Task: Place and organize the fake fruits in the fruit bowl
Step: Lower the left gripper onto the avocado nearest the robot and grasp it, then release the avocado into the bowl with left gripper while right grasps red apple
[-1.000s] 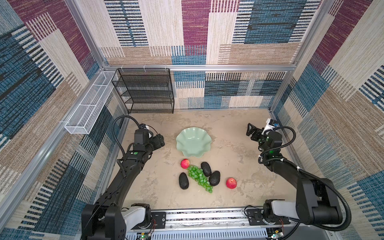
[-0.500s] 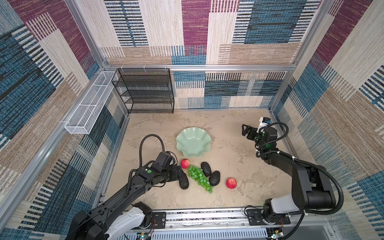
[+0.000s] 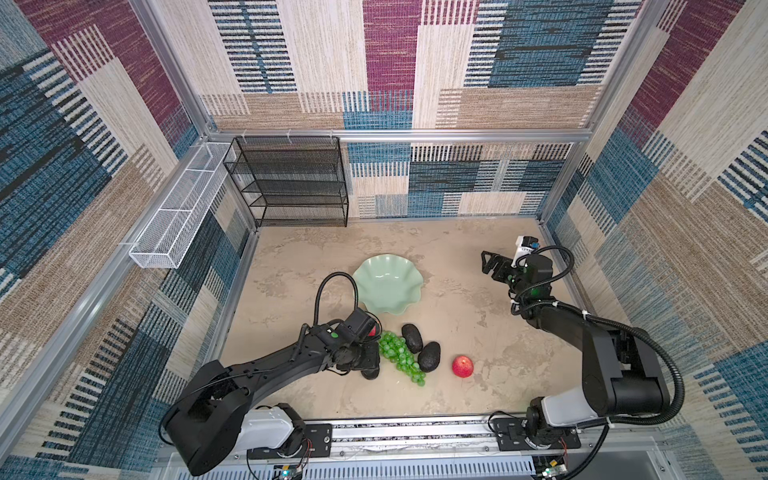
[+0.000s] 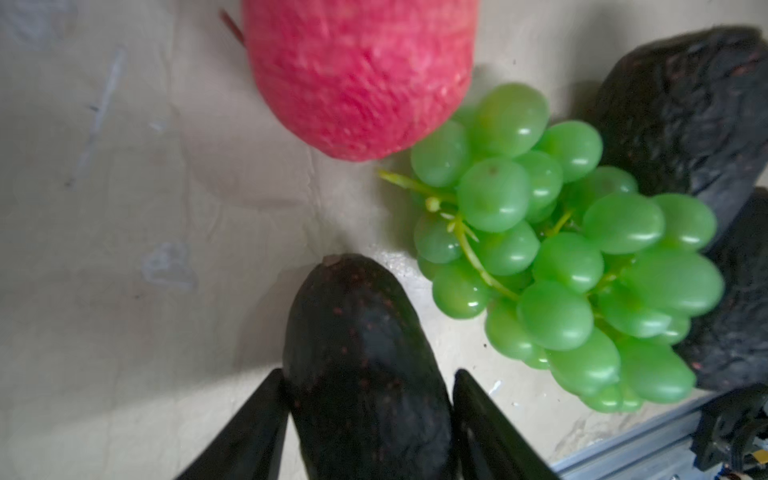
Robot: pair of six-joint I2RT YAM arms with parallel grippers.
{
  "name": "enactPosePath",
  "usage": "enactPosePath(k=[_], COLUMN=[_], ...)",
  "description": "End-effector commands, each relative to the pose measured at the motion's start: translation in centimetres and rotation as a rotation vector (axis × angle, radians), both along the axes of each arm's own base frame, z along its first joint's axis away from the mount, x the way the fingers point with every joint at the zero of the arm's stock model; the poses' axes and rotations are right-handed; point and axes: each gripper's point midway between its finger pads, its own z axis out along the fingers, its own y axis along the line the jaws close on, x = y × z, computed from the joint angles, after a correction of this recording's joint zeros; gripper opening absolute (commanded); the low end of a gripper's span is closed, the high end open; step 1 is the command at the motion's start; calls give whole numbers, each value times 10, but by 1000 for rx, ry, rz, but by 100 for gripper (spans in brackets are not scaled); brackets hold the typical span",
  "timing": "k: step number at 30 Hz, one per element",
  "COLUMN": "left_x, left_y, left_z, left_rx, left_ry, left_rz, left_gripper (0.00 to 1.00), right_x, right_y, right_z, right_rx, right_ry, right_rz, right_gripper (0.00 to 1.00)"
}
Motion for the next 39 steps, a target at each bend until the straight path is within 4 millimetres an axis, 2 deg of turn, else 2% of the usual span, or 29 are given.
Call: enactPosePath(k=[1,5,9,12,14,16,18,20,25,29,33,39], left_x=[2,9,38,81,111,139,165,190,227,241,251,260], left_y=[9,23,26,14,4,-9,-22,-32,-48,-51,-50,-50], left_z=[4,34,91,132,149,154,150,136,96,63,32,16], left_rx=[55,106,115,90,81,75,66,67,98,92,84,87], left_ry=[-19,-110,-302,-444,-493,-501,-482,-439,-326,-244,-174,-145], left_rz=[8,-22,-54,-77,-89,-111,-134,-147,-162,-141,-106,-71], left_gripper=[47,46,46,48,48,48,48,48,48,48,48,52], right_x=[1,2,3,4,4,2,-1,-5,-15,-30,-57,-114], right_y=[1,1,2,5,6,8,9,10,23,50,81,97], right_z=[2,0,-1,-4,-9,-14,-19,-24,-25,-21,-26,-48], right_rx=[17,21,26,45,57,63,58,29,-51,-105,-159,-223], right_ry=[-14,-8,-3,15,43,67,92,120,159,184,256,416], right_rz=[1,0,4,13,15,23,26,24,40,100,168,164], right_gripper=[100,100,100,100,99,98,97,97,97,95,93,92])
